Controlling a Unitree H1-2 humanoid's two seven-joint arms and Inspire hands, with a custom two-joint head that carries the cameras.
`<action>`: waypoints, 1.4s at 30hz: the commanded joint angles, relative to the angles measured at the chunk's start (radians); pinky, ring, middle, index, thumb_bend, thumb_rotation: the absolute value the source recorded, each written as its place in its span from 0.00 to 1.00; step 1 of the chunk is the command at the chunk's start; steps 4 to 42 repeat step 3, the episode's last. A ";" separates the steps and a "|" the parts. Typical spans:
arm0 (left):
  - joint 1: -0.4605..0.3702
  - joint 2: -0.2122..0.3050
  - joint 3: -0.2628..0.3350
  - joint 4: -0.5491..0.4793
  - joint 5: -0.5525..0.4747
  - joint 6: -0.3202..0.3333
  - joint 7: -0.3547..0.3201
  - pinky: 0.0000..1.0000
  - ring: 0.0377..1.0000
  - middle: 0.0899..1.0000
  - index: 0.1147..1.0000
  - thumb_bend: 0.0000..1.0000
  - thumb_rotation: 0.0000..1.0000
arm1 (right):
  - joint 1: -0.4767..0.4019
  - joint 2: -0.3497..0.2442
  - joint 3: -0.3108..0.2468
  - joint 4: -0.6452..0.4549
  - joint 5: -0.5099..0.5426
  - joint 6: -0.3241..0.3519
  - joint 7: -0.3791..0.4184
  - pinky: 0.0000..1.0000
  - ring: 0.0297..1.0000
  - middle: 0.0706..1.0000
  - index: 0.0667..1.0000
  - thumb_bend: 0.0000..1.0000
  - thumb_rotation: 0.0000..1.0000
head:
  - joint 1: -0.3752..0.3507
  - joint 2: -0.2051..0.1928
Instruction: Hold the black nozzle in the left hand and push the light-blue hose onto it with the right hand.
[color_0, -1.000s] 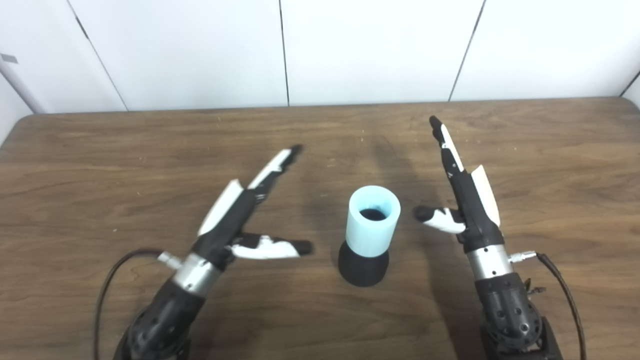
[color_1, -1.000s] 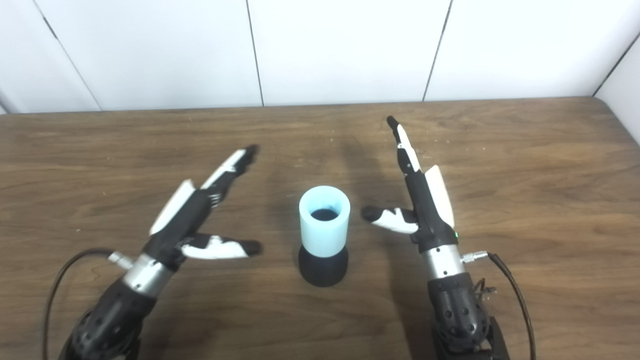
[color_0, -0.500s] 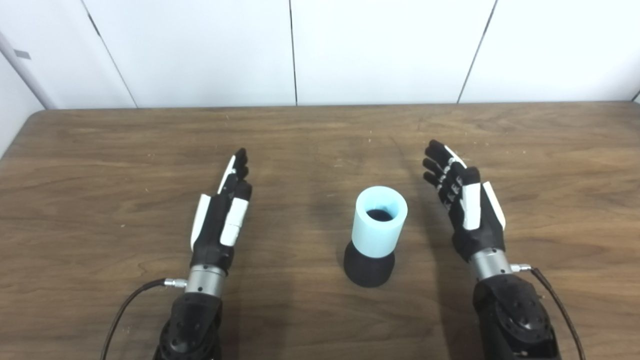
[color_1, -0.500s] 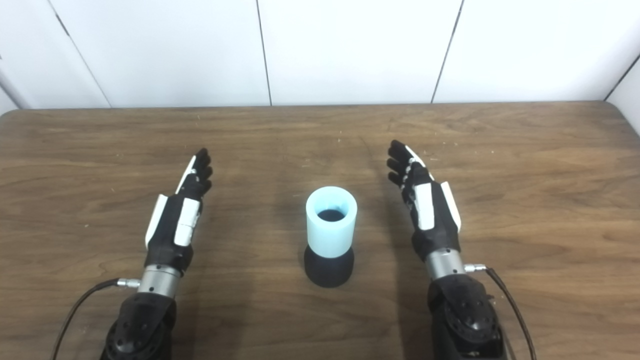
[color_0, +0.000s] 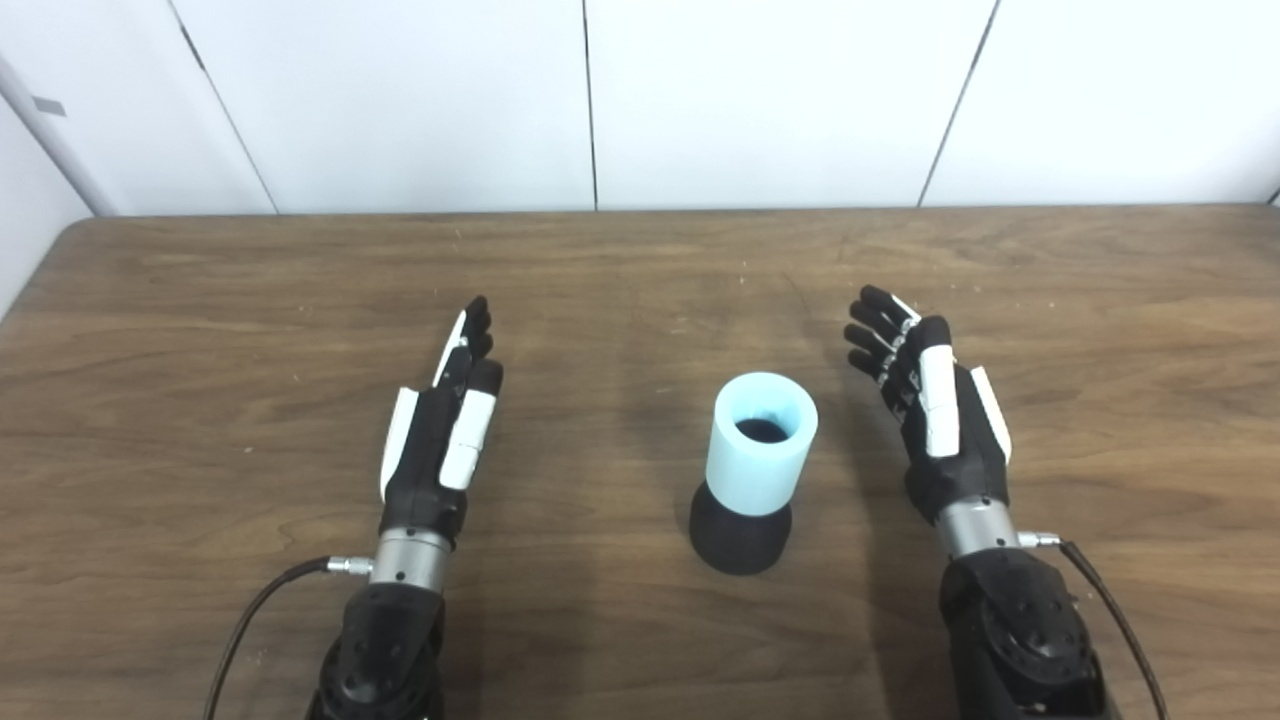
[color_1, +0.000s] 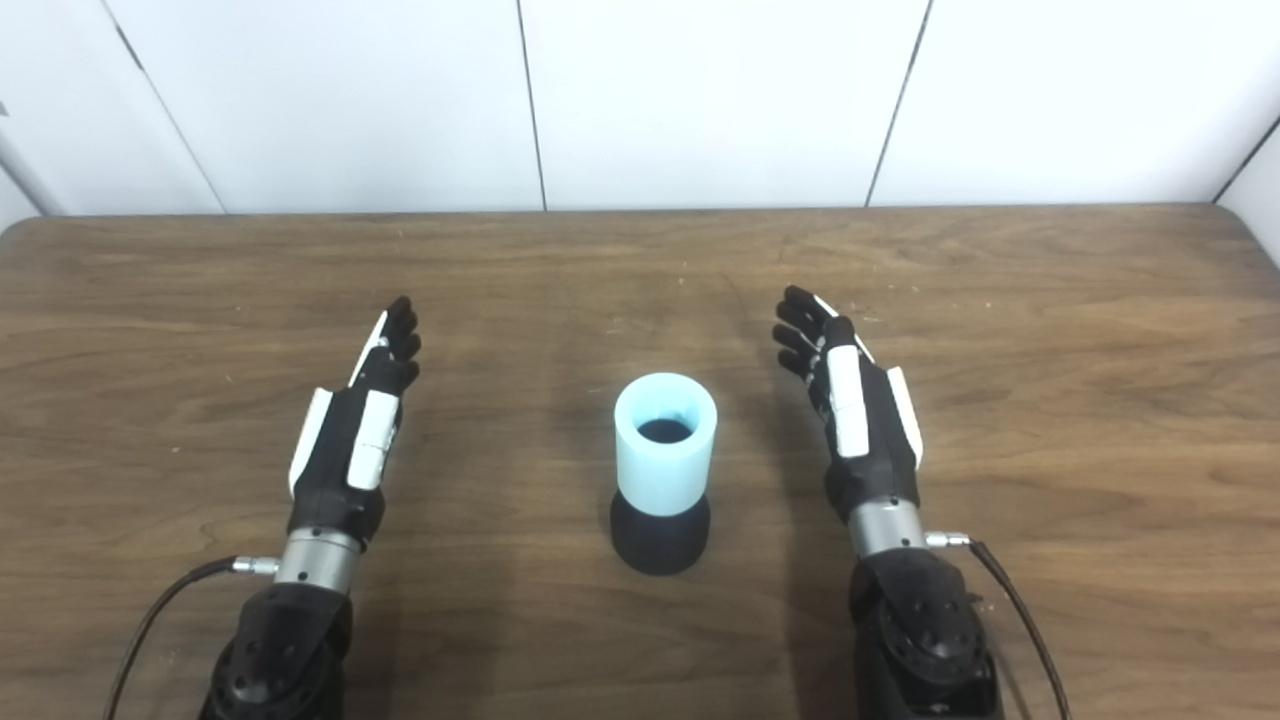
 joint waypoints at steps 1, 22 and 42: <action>-0.022 -0.005 -0.004 -0.033 -0.003 -0.008 0.005 1.00 1.00 1.00 1.00 0.93 1.00 | -0.020 -0.004 0.005 -0.040 -0.016 -0.013 0.001 0.92 0.91 0.92 0.89 0.50 1.00 | 0.001 0.001; -0.023 -0.005 -0.004 -0.035 -0.004 -0.005 0.004 1.00 1.00 1.00 1.00 0.92 1.00 | -0.020 -0.009 0.009 -0.039 -0.021 -0.013 0.004 0.94 0.94 0.95 0.92 0.52 1.00 | 0.000 0.001; -0.023 -0.005 -0.004 -0.035 -0.004 -0.005 0.004 1.00 1.00 1.00 1.00 0.92 1.00 | -0.020 -0.009 0.009 -0.039 -0.021 -0.013 0.004 0.94 0.94 0.95 0.92 0.52 1.00 | 0.000 0.001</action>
